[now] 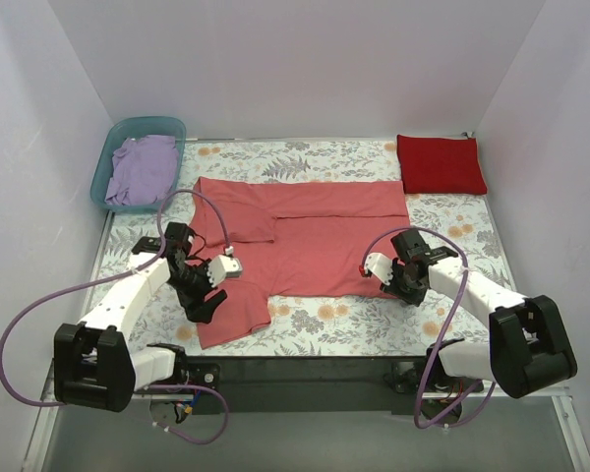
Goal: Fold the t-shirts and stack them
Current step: Fold the tshirt
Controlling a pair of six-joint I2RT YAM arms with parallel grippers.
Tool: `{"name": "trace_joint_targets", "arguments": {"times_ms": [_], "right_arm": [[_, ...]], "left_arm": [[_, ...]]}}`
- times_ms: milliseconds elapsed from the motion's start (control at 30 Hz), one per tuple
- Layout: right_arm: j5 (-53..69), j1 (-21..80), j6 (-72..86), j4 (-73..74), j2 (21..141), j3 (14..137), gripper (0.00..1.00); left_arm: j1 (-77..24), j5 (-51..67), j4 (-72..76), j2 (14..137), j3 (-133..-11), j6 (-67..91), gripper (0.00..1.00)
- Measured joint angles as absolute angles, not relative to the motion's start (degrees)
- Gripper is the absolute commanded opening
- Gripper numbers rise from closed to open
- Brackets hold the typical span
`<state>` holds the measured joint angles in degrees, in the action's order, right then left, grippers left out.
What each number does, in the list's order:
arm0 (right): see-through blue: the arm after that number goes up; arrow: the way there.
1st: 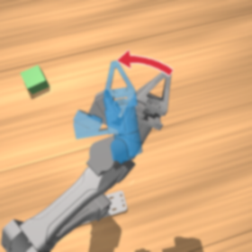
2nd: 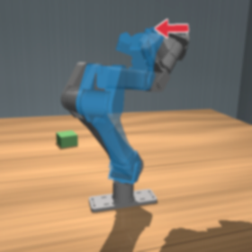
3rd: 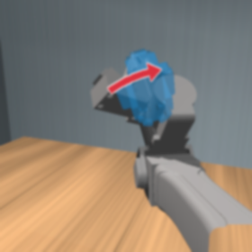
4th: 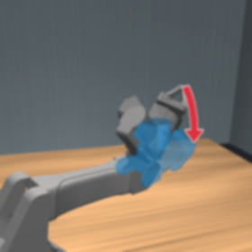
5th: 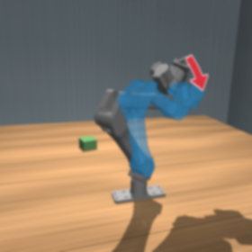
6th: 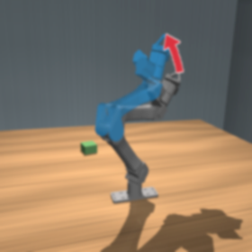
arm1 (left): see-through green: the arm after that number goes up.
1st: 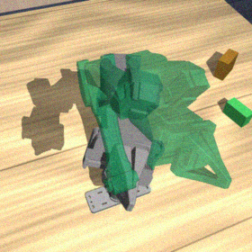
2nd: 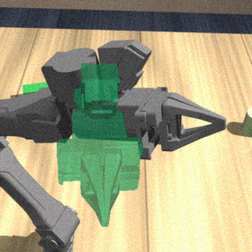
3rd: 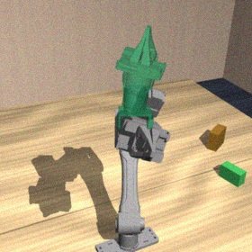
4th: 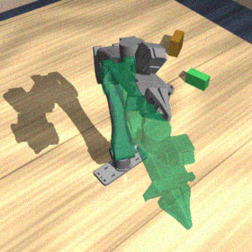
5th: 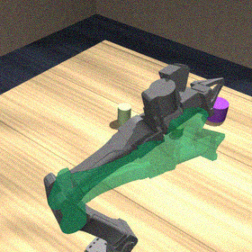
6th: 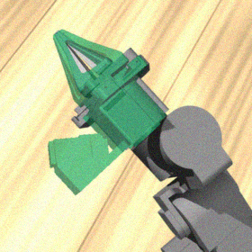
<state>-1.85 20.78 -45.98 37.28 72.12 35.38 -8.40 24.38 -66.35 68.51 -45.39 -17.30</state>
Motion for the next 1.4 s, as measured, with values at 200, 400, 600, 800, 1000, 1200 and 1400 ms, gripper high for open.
{"name": "trace_joint_targets", "arguments": {"times_ms": [200, 400, 600, 800, 1000, 1200, 1400], "right_arm": [[-3.6, 21.1, -45.8, 35.8, 72.8, 35.4, 0.01], [-4.1, 21.3, -45.6, 35.8, 73.1, 35.6, 0.01], [-4.2, 21.3, -45.6, 35.8, 73.1, 35.6, 0.01], [-4.2, 21.4, -45.6, 35.8, 73.1, 35.6, 0.01], [-4.2, 21.4, -45.6, 35.9, 73.1, 35.6, 0.01], [-4.2, 21.4, -45.7, 35.9, 73.0, 35.6, 0.01], [-3.6, 21.4, -46.3, 36.1, 71.0, 34.9, 0.01]], "left_arm": [[-15.6, 18.6, -60.8, 64.3, -35.7, -18.3, 0.62], [-17.8, 12.1, -55.0, 63.3, -31.6, -19.3, 0.57], [-17.9, 11.6, -55.2, 63.4, -36.6, -19.8, 0.50], [-17.9, 11.5, -51.0, 65.0, -38.1, -20.4, 0.45], [-17.9, 10.0, -46.4, 68.2, -33.4, -21.6, 0.44], [-17.9, 9.9, -45.9, 66.3, -31.8, -22.0, 0.14], [-18.1, 9.8, -46.0, 65.4, -31.7, -22.1, 0.00]]}}
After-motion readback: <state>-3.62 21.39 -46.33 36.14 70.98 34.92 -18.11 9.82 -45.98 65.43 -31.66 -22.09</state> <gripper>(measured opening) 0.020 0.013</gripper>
